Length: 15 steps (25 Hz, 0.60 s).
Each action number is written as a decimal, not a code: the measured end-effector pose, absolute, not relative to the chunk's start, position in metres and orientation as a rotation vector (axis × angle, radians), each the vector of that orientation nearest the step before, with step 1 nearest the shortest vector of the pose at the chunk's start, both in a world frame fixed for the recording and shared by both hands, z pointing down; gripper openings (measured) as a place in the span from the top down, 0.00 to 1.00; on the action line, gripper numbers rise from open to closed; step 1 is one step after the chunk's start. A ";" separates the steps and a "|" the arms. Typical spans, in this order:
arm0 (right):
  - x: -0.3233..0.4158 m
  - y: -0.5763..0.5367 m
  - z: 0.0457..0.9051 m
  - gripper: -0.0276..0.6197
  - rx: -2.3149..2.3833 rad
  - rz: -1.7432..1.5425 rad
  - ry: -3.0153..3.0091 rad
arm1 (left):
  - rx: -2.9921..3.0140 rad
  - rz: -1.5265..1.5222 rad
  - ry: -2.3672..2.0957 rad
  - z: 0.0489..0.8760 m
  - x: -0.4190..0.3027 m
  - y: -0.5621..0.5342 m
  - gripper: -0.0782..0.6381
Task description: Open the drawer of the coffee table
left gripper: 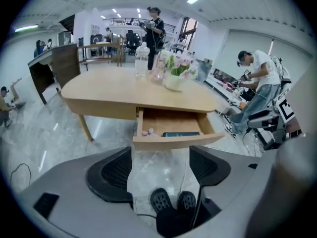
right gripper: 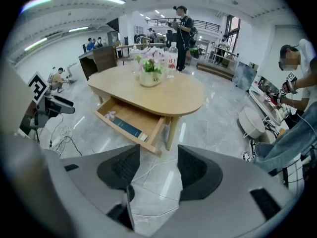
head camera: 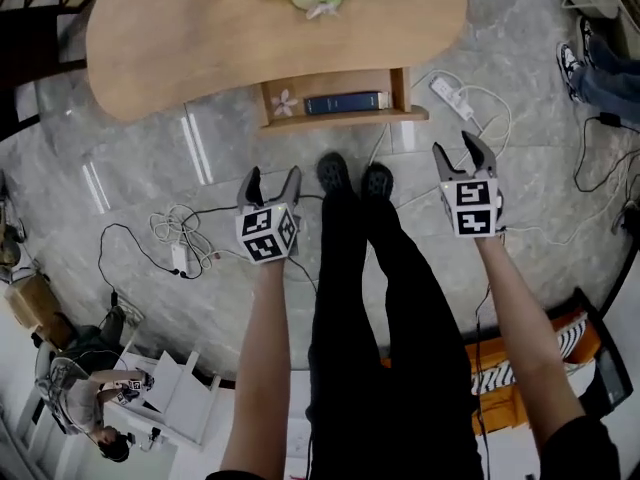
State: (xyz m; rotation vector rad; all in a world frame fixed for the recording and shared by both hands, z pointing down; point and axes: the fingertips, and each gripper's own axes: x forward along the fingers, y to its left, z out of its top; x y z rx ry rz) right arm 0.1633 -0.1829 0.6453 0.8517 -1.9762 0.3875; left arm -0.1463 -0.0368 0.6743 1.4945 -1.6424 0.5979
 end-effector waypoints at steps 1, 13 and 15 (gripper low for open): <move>0.164 -0.179 0.628 0.64 0.847 0.394 -1.986 | 1.501 0.595 -1.651 0.655 -0.141 -0.033 0.39; 0.138 -0.140 0.455 0.64 0.920 0.449 -2.168 | 1.716 0.413 -1.758 0.439 -0.083 -0.017 0.39; 0.131 -0.127 0.430 0.64 0.940 0.457 -2.211 | 1.758 0.382 -1.766 0.408 -0.079 -0.008 0.39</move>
